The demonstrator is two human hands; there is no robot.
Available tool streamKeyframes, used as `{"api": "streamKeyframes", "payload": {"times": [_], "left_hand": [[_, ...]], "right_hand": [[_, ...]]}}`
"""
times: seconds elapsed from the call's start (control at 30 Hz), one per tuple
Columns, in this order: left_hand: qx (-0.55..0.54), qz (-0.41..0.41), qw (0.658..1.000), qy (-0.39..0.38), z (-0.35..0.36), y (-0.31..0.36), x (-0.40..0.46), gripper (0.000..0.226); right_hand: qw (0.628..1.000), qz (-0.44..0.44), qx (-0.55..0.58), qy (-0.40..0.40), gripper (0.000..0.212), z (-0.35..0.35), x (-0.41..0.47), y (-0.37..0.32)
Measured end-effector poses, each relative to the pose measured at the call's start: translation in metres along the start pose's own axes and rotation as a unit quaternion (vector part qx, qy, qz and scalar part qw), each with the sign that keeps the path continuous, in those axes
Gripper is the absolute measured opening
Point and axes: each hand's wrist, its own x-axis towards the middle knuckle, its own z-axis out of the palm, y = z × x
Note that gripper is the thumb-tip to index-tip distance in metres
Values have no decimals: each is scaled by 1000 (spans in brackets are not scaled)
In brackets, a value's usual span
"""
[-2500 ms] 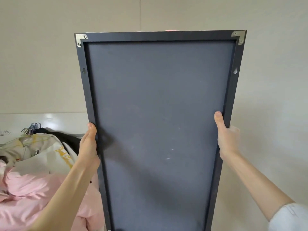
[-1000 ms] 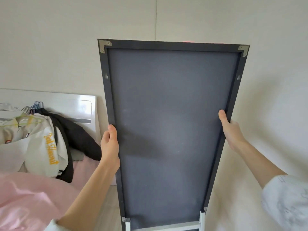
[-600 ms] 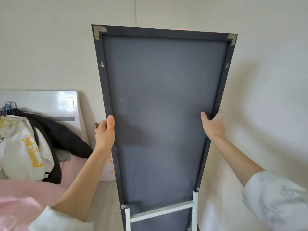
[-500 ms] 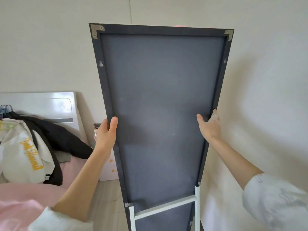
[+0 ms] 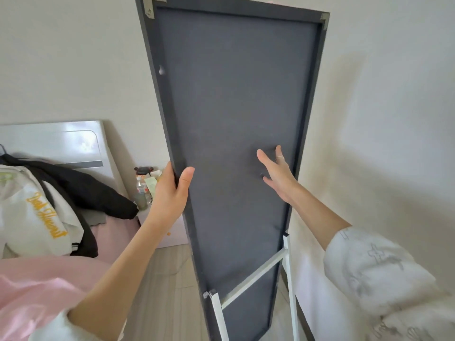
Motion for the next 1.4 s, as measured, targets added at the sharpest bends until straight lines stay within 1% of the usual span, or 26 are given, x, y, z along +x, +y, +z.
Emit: {"api": "streamKeyframes", "payload": {"times": [0.17, 0.3, 0.43, 0.5, 0.6, 0.7, 0.77, 0.83, 0.87, 0.93, 1.03, 1.1, 1.17, 1.23, 1.3, 1.33, 1.4], "left_hand": [[32, -14, 999, 3, 4, 18, -20, 33], [34, -25, 999, 24, 17, 32, -38, 33], [18, -41, 998, 45, 44, 56, -66, 21], [22, -29, 999, 39, 58, 70, -80, 19], [27, -13, 999, 25, 84, 90, -104, 21], [45, 1, 999, 7, 108, 108, -122, 24], [63, 20, 998, -1, 124, 121, -134, 32], [85, 33, 996, -13, 140, 136, -142, 42], [96, 35, 995, -15, 148, 143, -145, 44], [117, 35, 992, -11, 162, 154, -149, 47], [133, 55, 990, -10, 183, 163, -156, 47], [139, 67, 988, -16, 195, 169, -162, 49], [155, 81, 985, -15, 209, 175, -168, 51], [166, 108, 980, -9, 222, 178, -173, 52], [173, 136, 975, -15, 232, 180, -177, 47], [171, 142, 975, -21, 236, 182, -179, 44], [172, 139, 974, -37, 239, 185, -180, 47]], "right_hand": [[995, 21, -34, -87, 86, 8, -8, 6], [990, 28, -47, -134, 81, -5, -22, 14], [986, 45, -53, -149, 82, -28, -39, 12], [986, 44, -57, -153, 85, -40, -49, 13], [985, 44, -52, -157, 86, -63, -61, 17], [984, 53, -15, -168, 84, -86, -69, 22], [981, 61, 11, -183, 82, -102, -75, 25], [977, 68, 23, -200, 75, -116, -80, 25], [976, 69, 22, -206, 68, -124, -82, 25], [976, 67, 20, -204, 60, -140, -89, 23], [981, 63, 6, -183, 59, -166, -96, 22], [982, 58, 1, -182, 57, -180, -100, 23], [984, 56, 11, -170, 54, -195, -105, 26], [986, 53, 29, -154, 46, -208, -113, 28], [987, 48, 40, -147, 37, -218, -119, 31], [988, 45, 43, -143, 36, -224, -122, 32], [988, 42, 46, -145, 36, -232, -126, 33]]}}
